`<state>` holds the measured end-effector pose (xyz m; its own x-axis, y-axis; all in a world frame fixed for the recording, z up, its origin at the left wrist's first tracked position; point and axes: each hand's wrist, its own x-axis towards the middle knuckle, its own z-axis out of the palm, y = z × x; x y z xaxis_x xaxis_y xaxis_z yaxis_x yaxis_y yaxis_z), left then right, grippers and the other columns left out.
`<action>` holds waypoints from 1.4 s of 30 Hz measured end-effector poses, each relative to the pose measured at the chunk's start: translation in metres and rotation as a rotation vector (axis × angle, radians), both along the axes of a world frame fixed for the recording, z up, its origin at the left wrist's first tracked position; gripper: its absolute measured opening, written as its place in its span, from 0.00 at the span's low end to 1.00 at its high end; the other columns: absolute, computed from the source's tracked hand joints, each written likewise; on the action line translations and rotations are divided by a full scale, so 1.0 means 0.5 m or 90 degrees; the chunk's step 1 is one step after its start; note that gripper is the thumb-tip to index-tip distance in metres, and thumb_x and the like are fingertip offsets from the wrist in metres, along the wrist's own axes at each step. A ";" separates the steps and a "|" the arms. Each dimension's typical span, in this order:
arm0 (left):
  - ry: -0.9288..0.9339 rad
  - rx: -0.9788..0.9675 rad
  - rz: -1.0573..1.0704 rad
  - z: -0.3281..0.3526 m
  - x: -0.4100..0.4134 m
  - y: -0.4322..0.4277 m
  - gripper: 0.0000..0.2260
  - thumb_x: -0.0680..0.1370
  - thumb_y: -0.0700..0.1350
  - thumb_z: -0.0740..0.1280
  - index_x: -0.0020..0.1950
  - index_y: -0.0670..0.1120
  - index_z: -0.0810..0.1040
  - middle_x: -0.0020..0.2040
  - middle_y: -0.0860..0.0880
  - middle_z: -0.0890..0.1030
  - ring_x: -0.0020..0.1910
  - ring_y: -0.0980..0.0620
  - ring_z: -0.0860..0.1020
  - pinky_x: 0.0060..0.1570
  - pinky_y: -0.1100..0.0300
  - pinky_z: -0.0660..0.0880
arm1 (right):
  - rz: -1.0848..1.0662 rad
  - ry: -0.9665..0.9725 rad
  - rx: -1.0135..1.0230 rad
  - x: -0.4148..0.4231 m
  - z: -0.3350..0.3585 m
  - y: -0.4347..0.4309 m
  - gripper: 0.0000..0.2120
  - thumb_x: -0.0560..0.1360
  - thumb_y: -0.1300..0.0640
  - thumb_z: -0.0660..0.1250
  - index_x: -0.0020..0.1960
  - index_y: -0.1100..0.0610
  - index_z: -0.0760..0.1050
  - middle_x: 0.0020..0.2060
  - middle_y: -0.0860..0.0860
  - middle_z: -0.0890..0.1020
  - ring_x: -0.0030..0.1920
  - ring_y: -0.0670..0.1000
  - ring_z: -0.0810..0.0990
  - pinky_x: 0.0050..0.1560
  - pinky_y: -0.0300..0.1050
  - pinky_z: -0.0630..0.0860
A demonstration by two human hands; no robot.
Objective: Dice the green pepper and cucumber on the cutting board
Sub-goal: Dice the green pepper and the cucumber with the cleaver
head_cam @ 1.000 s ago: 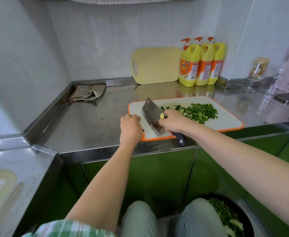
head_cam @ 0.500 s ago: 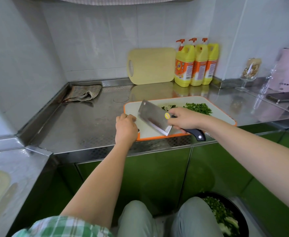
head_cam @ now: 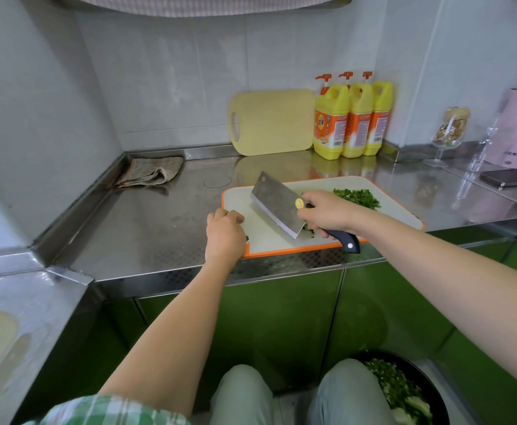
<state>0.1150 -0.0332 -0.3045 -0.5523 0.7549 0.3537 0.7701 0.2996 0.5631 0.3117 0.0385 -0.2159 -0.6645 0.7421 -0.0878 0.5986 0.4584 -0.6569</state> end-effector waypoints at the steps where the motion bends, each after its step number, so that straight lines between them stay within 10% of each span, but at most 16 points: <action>1: 0.002 0.000 0.000 0.000 0.000 -0.001 0.17 0.78 0.33 0.55 0.63 0.41 0.76 0.62 0.43 0.73 0.62 0.44 0.65 0.58 0.56 0.67 | 0.000 -0.002 -0.011 -0.004 0.000 -0.002 0.02 0.78 0.61 0.57 0.49 0.59 0.67 0.32 0.54 0.71 0.24 0.50 0.69 0.25 0.40 0.66; 11: 0.174 -0.008 0.032 0.010 0.014 0.011 0.15 0.78 0.40 0.59 0.61 0.47 0.79 0.58 0.44 0.76 0.57 0.42 0.69 0.53 0.53 0.65 | -0.131 0.165 -0.104 0.048 -0.006 0.035 0.06 0.78 0.63 0.58 0.42 0.58 0.65 0.30 0.54 0.69 0.24 0.50 0.67 0.22 0.38 0.65; 19: 0.242 0.033 -0.215 0.064 0.152 0.081 0.27 0.75 0.57 0.46 0.66 0.56 0.77 0.64 0.44 0.71 0.64 0.42 0.65 0.59 0.51 0.63 | -0.237 0.264 -0.172 0.047 -0.009 0.055 0.07 0.78 0.64 0.57 0.41 0.58 0.65 0.29 0.53 0.69 0.23 0.50 0.67 0.20 0.34 0.64; 33: 0.179 -0.032 -0.124 0.073 0.150 0.126 0.15 0.81 0.50 0.58 0.65 0.52 0.78 0.66 0.45 0.69 0.67 0.43 0.61 0.63 0.53 0.59 | -0.253 0.276 -0.155 0.071 -0.011 0.064 0.06 0.78 0.61 0.57 0.43 0.57 0.64 0.30 0.53 0.69 0.24 0.50 0.67 0.23 0.35 0.65; 42: -0.614 0.126 -0.185 0.149 0.152 0.100 0.17 0.82 0.53 0.58 0.53 0.39 0.76 0.40 0.42 0.79 0.34 0.48 0.77 0.31 0.60 0.76 | -0.110 0.018 0.314 -0.005 -0.014 0.002 0.13 0.76 0.56 0.61 0.59 0.56 0.73 0.44 0.53 0.79 0.45 0.58 0.79 0.38 0.48 0.73</action>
